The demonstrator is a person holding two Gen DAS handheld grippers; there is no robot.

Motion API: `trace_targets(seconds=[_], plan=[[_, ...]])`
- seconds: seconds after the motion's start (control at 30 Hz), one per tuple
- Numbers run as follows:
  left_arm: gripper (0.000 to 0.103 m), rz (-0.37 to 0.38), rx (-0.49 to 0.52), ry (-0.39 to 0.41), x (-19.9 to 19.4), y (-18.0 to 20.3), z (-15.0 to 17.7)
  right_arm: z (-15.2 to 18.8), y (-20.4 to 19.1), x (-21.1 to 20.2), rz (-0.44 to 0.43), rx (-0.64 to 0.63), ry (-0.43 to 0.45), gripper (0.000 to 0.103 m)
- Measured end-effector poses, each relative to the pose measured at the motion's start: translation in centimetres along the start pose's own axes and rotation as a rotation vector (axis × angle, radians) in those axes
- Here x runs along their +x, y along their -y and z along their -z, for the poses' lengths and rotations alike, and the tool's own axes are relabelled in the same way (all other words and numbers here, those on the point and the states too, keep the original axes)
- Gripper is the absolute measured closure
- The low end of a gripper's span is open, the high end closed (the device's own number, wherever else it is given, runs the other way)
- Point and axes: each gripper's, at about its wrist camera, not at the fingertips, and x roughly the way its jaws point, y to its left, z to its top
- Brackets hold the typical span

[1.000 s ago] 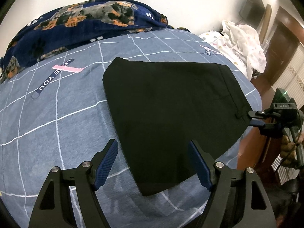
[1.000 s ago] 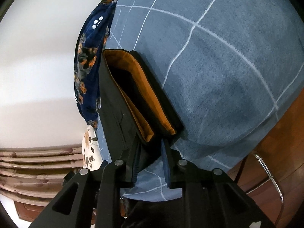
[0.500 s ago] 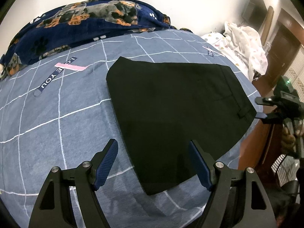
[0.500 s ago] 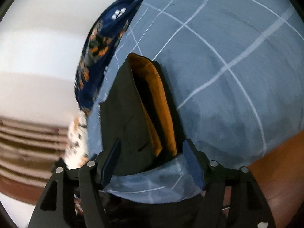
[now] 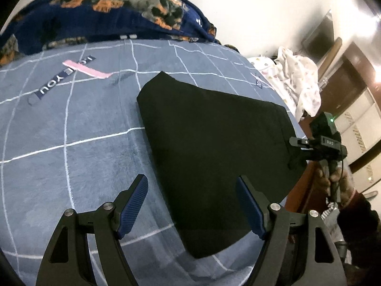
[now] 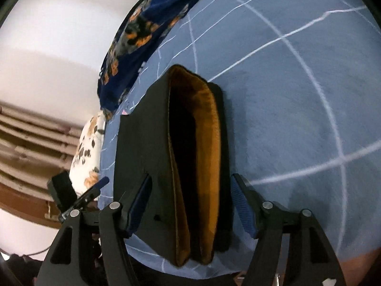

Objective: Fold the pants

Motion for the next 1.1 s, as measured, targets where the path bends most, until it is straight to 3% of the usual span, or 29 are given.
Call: trace_targets(seconds=[0.2, 0.33, 0.5, 0.73, 0.93, 1.03, 1.07, 1.1], plan=[[0.027, 0.051, 0.021, -0.06, 2.3, -0.9, -0.7, -1.5, 0.3, 0.8, -0.061, -0.017, -0.051, 0.036], [0.027, 0.109, 0.032, -0.112, 3.9, -1.0, -1.1, -2.0, 1.0, 0.5, -0.073, 0.0, -0.092, 0.043], [0.026, 0.15, 0.113, -0.153, 5.2, -0.1, -1.6, -2.5, 1.6, 0.7, -0.113, 0.002, -0.177, 0.041], [0.025, 0.216, 0.135, -0.185, 5.9, -0.4, -1.9, -2.7, 0.1, 2.3, -0.196, -0.101, -0.233, 0.037], [0.025, 0.178, 0.201, -0.193, 6.2, 0.8, -2.2, -2.8, -0.3, 2.6, -0.198, -0.126, -0.226, 0.037], [0.025, 0.123, 0.247, -0.174, 6.5, 1.8, -2.1, -2.2, -0.8, 2.5, -0.159, -0.138, -0.196, 0.037], [0.029, 0.092, 0.263, -0.165, 6.7, 2.3, -2.1, -2.1, -1.0, 2.6, -0.145, -0.145, -0.186, 0.042], [0.037, 0.049, 0.289, -0.152, 6.8, 2.8, -2.0, -1.8, -1.1, 2.6, -0.109, -0.158, -0.172, 0.058]])
